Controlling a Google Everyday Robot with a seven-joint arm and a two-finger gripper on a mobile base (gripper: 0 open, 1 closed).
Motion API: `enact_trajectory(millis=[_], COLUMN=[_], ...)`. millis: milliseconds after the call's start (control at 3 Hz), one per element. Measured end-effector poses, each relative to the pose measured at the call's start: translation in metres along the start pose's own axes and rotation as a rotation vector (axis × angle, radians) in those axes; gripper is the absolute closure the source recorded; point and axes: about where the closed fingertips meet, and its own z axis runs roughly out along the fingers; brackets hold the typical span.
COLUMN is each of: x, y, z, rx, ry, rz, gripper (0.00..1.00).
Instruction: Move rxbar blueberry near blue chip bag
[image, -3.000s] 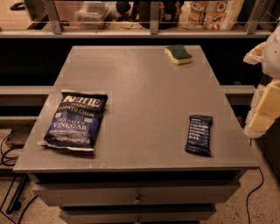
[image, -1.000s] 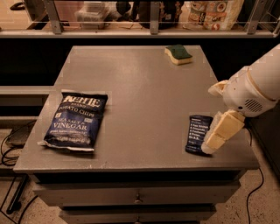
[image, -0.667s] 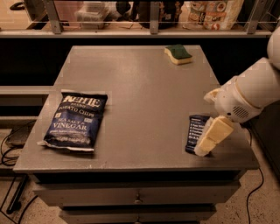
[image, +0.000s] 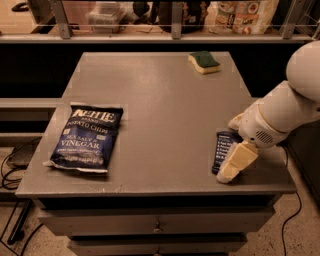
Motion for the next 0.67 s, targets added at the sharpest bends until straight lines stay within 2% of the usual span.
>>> enact_trajectory(millis=[333, 667], x=[-0.001, -0.017], y=[-0.003, -0.004], z=[-0.009, -0.031], rx=[0.022, 0.067], ry=[0.015, 0.002], rz=[0.002, -0.026], gripper=[0.42, 0.65])
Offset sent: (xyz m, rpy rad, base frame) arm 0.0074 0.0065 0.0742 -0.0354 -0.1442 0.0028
